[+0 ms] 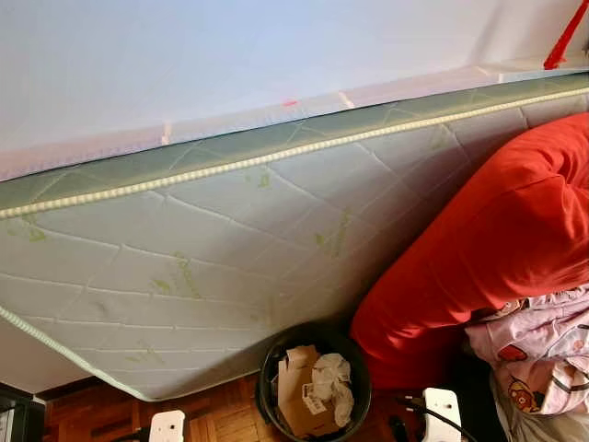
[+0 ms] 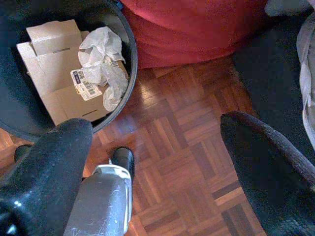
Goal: Clean up the room
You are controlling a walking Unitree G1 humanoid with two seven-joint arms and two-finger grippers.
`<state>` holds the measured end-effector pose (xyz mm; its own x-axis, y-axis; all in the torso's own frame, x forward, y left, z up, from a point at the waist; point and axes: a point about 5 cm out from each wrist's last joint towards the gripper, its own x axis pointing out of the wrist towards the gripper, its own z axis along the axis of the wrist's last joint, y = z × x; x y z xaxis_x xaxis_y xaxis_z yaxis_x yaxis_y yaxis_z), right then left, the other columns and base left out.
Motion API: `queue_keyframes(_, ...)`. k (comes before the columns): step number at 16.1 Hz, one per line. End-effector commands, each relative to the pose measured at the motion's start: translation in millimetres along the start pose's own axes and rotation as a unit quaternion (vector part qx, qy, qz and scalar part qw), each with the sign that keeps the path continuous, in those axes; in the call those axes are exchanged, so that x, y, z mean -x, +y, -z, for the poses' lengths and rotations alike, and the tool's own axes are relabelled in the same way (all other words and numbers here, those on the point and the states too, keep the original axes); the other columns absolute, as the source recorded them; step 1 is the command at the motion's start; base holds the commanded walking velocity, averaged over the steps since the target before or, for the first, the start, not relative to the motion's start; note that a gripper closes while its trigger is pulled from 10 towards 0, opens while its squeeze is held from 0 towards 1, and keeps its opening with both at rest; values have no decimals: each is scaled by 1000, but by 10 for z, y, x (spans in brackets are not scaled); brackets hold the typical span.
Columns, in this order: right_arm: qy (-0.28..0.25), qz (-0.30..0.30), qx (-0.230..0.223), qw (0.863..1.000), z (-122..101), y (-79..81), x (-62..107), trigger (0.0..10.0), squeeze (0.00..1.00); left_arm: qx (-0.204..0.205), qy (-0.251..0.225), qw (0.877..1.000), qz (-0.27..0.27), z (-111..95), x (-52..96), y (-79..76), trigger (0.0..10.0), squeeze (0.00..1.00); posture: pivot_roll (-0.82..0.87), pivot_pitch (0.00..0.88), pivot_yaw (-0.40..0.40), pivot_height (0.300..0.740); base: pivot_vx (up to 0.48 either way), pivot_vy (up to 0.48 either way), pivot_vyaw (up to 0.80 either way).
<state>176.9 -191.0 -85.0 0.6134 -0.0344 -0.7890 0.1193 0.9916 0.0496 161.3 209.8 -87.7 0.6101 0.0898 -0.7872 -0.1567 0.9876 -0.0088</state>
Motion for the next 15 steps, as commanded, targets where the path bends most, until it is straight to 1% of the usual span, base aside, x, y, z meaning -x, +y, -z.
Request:
queue_keyframes(1, 5, 1, 3, 1000, 41, -20, 12, 10000, 0, 1, 16, 1000, 0, 94, 21, -4, 10000, 0, 122, 133, -51, 740, 0, 0, 0)
queue_keyframes(3, 4, 0, 3, 1000, 37, -16, 11, 10000, 0, 0, 16, 1000, 0, 93, 21, -1, 10000, 0, 123, 123, -51, 740, 0, 0, 0)
queue_keyframes(15, 4, 1, 4, 1000, 31, -24, 10, 10000, 0, 1, 23, 1000, -2, 122, 28, 10, 10000, 0, 122, 123, -55, 740, -265, 0, 0)
